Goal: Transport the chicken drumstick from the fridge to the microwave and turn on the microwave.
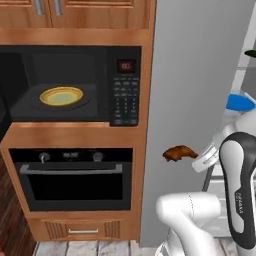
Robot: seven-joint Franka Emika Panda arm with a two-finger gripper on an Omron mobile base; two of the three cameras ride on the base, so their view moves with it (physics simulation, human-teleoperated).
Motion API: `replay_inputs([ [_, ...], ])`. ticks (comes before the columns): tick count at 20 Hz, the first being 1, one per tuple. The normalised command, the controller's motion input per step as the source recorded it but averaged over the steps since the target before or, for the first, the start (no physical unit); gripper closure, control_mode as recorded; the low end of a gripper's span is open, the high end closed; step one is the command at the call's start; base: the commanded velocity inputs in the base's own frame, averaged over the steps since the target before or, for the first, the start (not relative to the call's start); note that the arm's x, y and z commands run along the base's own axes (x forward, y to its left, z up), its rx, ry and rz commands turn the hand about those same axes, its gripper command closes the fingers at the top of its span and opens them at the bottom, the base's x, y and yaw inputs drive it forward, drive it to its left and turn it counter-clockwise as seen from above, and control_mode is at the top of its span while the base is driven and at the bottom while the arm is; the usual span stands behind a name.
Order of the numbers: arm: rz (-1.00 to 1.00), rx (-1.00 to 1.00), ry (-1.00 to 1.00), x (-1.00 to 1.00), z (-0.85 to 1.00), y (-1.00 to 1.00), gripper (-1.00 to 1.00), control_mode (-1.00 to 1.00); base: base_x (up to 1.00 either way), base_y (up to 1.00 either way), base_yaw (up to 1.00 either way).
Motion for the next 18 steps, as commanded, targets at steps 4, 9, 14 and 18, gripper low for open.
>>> replay_inputs([
  [4, 0.00, 0.00, 0.00, 0.00, 0.00, 0.00, 1.00, 1.00, 0.21, 0.34, 0.21],
  [9, 0.00, 0.00, 0.00, 0.00, 0.00, 0.00, 1.00, 1.00, 0.31, 0.26, 0.25],
  [14, 0.00, 0.00, 0.00, 0.00, 0.00, 0.00, 1.00, 1.00, 0.46, 0.18, 0.25],
  [18, 0.00, 0.00, 0.00, 0.00, 0.00, 0.00, 1.00, 1.00, 0.52, 0.21, 0.19],
])
